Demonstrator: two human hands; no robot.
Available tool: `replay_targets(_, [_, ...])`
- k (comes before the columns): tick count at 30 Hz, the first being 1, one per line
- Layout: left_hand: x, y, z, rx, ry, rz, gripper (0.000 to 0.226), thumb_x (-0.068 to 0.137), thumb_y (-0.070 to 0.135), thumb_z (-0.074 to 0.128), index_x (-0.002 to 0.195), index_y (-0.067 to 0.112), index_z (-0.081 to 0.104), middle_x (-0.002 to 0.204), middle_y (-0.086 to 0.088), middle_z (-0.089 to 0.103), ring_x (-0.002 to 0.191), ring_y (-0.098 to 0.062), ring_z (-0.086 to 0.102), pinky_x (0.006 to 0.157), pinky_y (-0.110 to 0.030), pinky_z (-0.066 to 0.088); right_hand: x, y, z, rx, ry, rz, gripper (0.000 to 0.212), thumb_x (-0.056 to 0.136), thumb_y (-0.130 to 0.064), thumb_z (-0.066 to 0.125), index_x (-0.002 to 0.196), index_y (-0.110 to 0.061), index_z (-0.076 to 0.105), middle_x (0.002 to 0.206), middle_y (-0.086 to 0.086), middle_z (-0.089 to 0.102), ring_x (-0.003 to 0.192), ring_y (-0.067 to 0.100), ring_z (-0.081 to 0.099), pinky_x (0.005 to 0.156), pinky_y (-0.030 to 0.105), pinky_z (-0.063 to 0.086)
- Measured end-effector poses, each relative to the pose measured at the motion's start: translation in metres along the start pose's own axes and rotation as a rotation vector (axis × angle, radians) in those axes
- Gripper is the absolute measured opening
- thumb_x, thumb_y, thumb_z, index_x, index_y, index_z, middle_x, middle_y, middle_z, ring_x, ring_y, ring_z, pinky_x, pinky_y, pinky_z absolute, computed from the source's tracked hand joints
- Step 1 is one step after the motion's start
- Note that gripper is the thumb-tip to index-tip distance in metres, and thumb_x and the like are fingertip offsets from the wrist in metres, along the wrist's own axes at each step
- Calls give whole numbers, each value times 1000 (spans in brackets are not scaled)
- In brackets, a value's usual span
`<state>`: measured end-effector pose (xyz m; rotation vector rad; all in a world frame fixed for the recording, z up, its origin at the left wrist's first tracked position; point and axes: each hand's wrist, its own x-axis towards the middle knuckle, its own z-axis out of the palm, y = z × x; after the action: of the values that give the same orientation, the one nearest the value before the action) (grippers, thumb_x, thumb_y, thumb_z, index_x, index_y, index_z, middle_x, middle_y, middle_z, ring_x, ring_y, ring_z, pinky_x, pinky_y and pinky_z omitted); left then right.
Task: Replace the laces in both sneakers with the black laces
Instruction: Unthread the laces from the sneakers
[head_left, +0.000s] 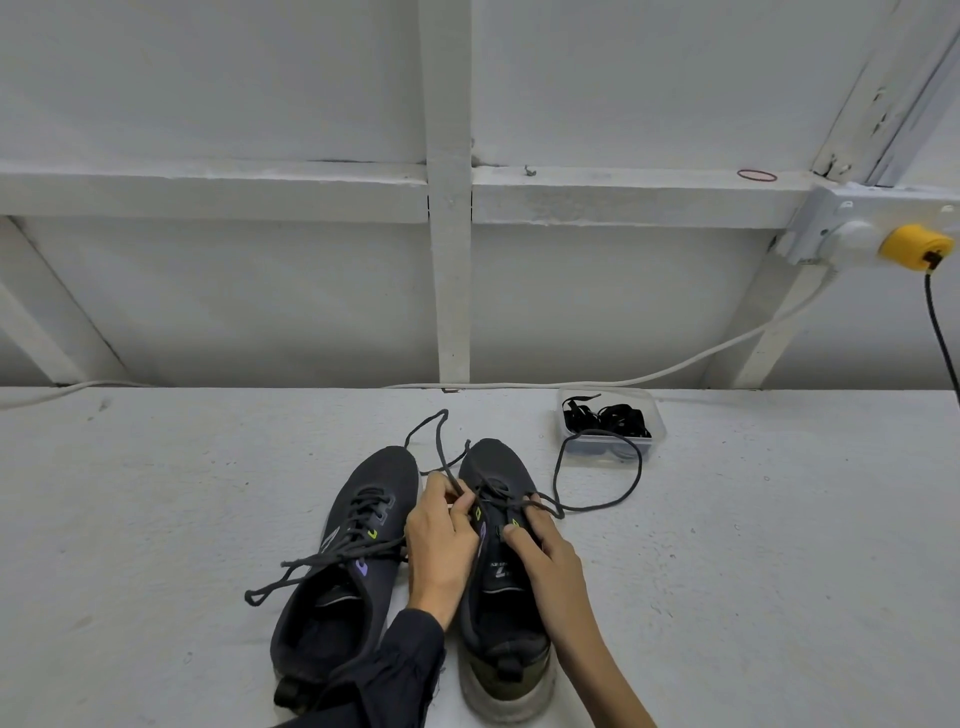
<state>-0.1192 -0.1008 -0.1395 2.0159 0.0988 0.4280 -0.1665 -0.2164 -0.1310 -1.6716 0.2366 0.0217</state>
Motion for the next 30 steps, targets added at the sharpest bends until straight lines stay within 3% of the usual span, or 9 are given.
replay_targets(2, [0, 2, 0, -25, -5, -27, 23, 89, -12, 48, 83, 10, 48, 73, -2, 60, 63, -15, 61, 60, -18, 46, 1, 0, 0, 9, 8, -1, 37, 79, -44, 56, 113, -33, 66, 113, -13, 67, 106, 5, 61, 89, 22, 47])
replay_targets(4, [1, 2, 0, -107, 0, -69, 30, 91, -12, 44, 81, 16, 43, 68, 0, 56, 58, -9, 59, 60, -22, 51, 1, 0, -1, 14, 21, 6, 40, 78, -45, 55, 114, -32, 65, 112, -13, 67, 106, 5, 61, 88, 20, 46])
replay_targets(8, [0, 0, -3, -228, 46, -146, 22, 94, -2, 56, 80, 14, 49, 63, -4, 61, 57, -9, 62, 62, -24, 53, 1, 0, 0, -12, 37, 16, 47, 77, -47, 54, 120, -29, 63, 116, -14, 65, 109, 3, 59, 86, 14, 43])
replay_targets(10, [3, 1, -4, -299, 58, -210, 17, 92, 8, 63, 79, 9, 52, 63, -7, 63, 56, -11, 65, 63, -26, 53, 1, 0, 0, -4, 39, 26, 43, 81, -46, 57, 119, -28, 64, 117, -12, 65, 111, 6, 58, 90, 19, 44])
replay_targets(13, [8, 6, -3, -400, 61, -289, 22, 88, 22, 69, 80, 8, 55, 65, -8, 65, 56, -13, 66, 69, -35, 56, 1, -2, -1, 53, 46, 48, 24, 96, -32, 58, 120, -29, 62, 120, -15, 62, 113, 2, 56, 95, 22, 40])
replay_targets(18, [7, 7, -1, -496, 27, -375, 34, 85, 33, 70, 77, 2, 60, 69, -4, 68, 65, -14, 67, 82, -40, 56, 10, 0, -9, -79, 103, -12, 25, 97, -18, 56, 121, -22, 62, 126, -7, 57, 122, 10, 50, 100, 20, 33])
replay_targets(23, [-10, 8, -1, -513, -131, -309, 26, 82, 31, 76, 96, 12, 67, 104, -5, 70, 106, -24, 64, 96, -34, 50, 29, -4, -18, -271, 121, -110, 21, 90, -21, 65, 106, -34, 70, 109, -7, 60, 108, 10, 58, 94, 33, 48])
replay_targets(27, [-25, -1, -1, -534, -299, -233, 65, 68, 47, 75, 127, 26, 55, 133, 6, 58, 127, -10, 52, 109, -32, 41, 41, -11, -21, -579, 155, -245, 11, 89, -29, 66, 97, -28, 74, 99, -10, 62, 99, 8, 56, 73, 23, 43])
replay_targets(30, [-26, -2, -2, -449, -385, -197, 78, 71, 50, 72, 141, 30, 43, 147, 12, 45, 136, -3, 41, 113, -28, 36, 46, -19, -20, -775, 139, -314, 9, 90, -30, 63, 93, -26, 71, 98, -12, 62, 97, 5, 52, 67, 20, 39])
